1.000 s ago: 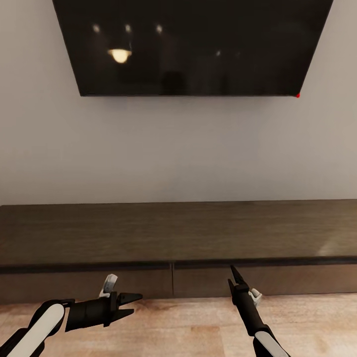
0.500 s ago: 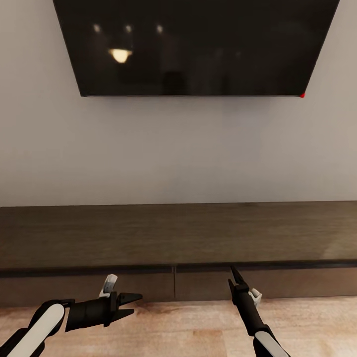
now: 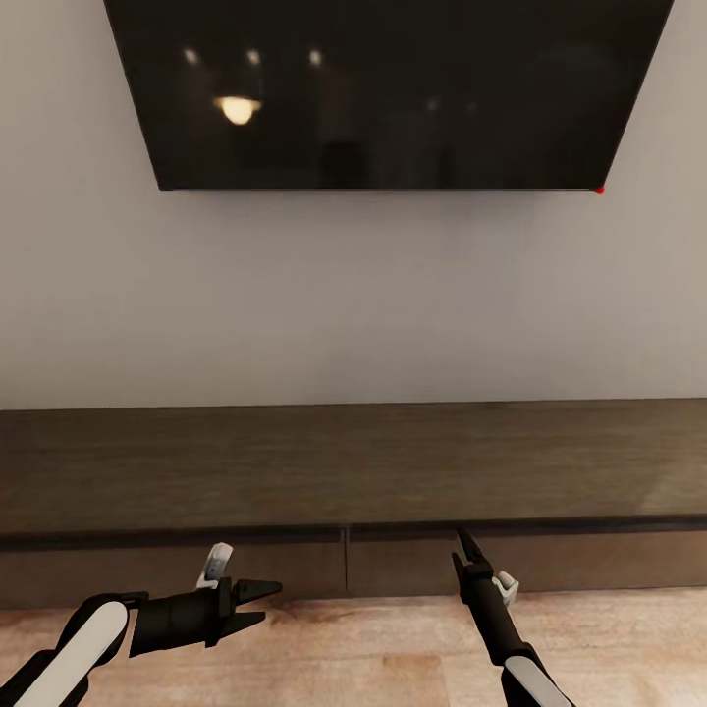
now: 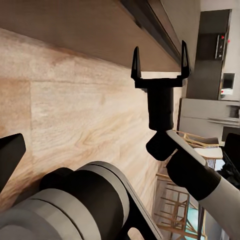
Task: Place each of the two pumpkins and all three candles from the living room inside a cabinet in the living room (use any cabinet), then make sure every cabinet is closed, and position the cauldron so it is next to a table in the living room.
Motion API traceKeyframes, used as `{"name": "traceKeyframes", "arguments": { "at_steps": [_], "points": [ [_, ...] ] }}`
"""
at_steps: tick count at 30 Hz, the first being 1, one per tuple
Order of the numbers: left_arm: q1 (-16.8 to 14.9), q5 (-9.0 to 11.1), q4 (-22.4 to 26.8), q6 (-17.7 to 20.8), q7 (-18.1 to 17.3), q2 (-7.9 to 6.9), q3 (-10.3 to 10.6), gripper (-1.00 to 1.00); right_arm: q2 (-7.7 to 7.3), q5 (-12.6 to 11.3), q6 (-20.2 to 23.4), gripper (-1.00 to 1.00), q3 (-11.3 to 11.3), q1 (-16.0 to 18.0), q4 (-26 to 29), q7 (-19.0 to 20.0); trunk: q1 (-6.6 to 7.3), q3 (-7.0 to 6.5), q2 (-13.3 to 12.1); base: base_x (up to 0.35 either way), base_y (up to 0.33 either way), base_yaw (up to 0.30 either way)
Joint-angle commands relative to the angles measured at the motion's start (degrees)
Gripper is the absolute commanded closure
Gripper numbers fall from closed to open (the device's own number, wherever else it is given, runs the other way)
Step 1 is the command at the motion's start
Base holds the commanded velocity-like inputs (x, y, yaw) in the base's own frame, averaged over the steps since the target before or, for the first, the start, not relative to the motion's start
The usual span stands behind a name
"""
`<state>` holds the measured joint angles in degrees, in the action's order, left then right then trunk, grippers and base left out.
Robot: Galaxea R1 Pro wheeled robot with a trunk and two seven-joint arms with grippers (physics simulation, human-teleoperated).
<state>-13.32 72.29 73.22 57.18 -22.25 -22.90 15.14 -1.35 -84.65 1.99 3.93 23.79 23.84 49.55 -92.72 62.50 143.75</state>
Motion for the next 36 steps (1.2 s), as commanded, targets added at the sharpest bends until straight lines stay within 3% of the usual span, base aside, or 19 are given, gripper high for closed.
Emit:
{"name": "traceKeyframes", "arguments": {
  "at_steps": [1,36],
  "points": [
    [-0.04,-0.31,-0.01,0.04,-0.42,-0.04,0.1,-1.0,-0.06,-0.6,0.21,-1.0,0.37,0.03,-0.03,0.2,0.01,0.05,0.02,0.003,0.0,0.0],
    [-0.04,-0.31,-0.04,0.04,-0.41,-0.04,0.06,-1.0,-0.06,-0.6,-0.13,-1.0,0.37,0.03,-0.05,-0.12,0.01,0.05,0.02,0.024,0.007,0.0]
  ]
}}
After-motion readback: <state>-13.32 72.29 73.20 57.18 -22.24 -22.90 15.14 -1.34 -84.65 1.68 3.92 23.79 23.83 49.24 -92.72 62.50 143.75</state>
